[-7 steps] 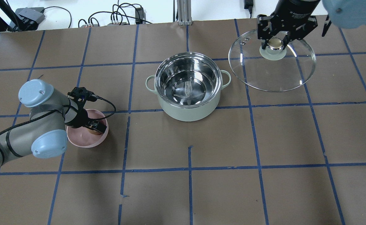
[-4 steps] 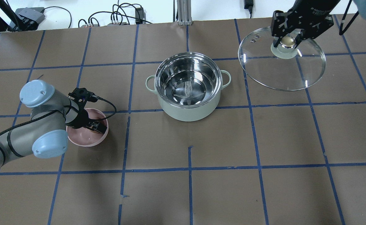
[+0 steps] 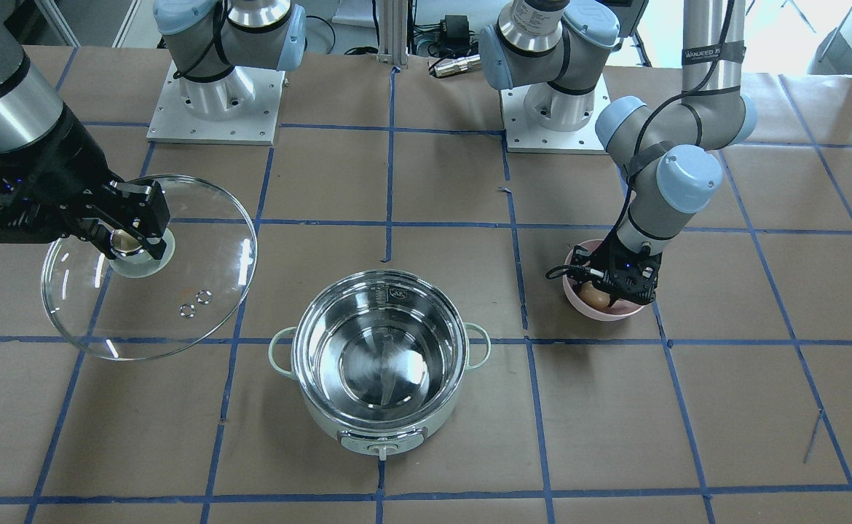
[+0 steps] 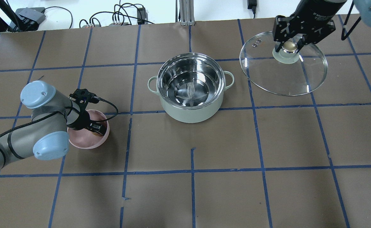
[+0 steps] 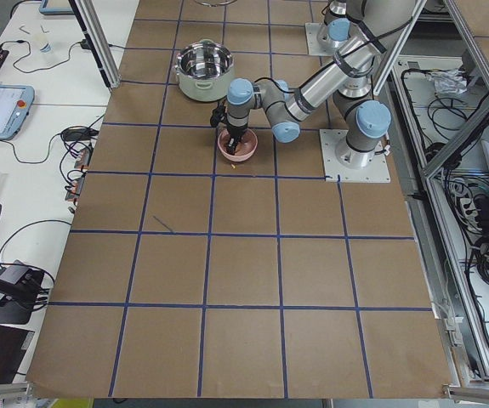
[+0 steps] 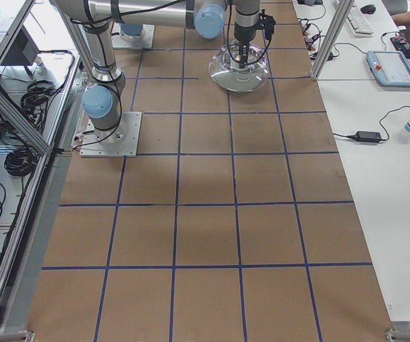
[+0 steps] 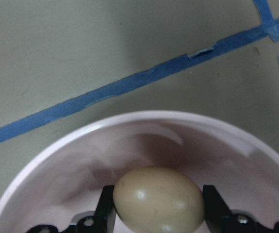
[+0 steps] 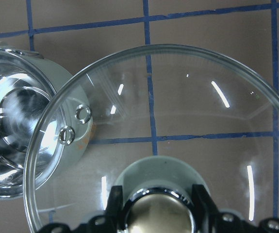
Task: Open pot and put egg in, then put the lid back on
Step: 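Hold the lid aside with the right gripper while the left gripper lifts the egg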
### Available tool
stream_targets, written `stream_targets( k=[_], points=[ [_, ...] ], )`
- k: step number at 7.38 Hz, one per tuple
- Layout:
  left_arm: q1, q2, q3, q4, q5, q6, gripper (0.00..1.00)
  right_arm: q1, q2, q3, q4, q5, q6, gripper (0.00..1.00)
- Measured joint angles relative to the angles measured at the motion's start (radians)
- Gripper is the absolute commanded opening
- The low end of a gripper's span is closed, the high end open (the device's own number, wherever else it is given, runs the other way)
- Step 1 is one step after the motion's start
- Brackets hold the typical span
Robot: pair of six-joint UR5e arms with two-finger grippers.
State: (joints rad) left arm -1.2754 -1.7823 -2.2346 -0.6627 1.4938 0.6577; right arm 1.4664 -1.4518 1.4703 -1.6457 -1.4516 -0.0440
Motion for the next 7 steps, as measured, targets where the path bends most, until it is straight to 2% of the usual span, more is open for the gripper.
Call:
stream_targets(
  k=[7],
  points=[
    [-0.007,0.016,0.014,-0.004,0.009,-0.034,0.24,-0.006,-0.004,0.011,-0.006,0.017,-0.017,0.42]
  ],
)
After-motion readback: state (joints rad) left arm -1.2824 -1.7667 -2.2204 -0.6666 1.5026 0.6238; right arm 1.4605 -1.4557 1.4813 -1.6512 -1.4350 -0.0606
